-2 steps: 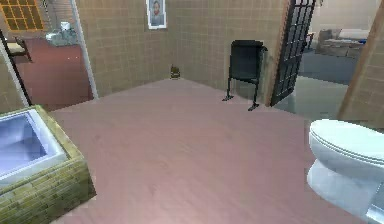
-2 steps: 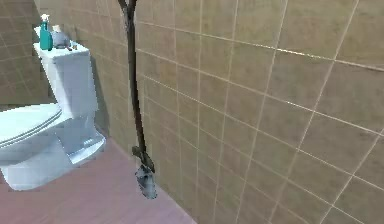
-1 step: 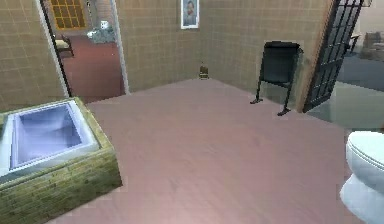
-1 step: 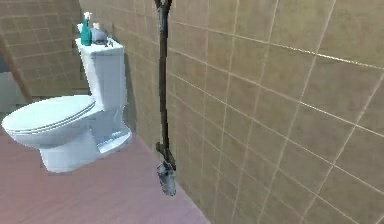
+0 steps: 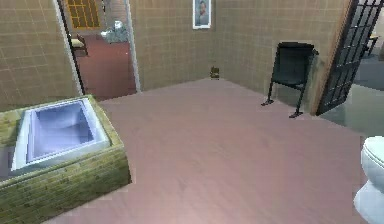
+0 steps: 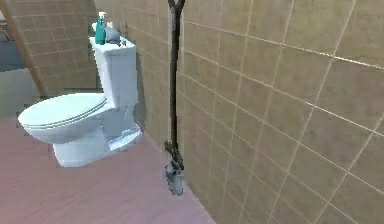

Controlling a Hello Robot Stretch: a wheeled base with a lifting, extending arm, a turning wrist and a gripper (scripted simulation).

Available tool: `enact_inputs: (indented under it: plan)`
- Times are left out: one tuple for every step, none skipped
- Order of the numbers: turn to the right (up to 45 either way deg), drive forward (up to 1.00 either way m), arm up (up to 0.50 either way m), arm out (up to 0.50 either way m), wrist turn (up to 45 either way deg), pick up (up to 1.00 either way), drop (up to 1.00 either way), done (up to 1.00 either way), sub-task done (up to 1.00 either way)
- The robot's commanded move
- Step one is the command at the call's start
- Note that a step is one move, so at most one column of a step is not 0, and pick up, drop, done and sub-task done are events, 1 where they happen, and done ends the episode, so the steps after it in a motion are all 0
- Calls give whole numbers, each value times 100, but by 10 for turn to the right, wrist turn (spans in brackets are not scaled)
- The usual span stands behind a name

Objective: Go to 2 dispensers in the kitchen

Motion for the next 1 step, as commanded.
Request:
enact_inputs:
  plan:
    - [0,25,0,0,0,0,0,0,0]
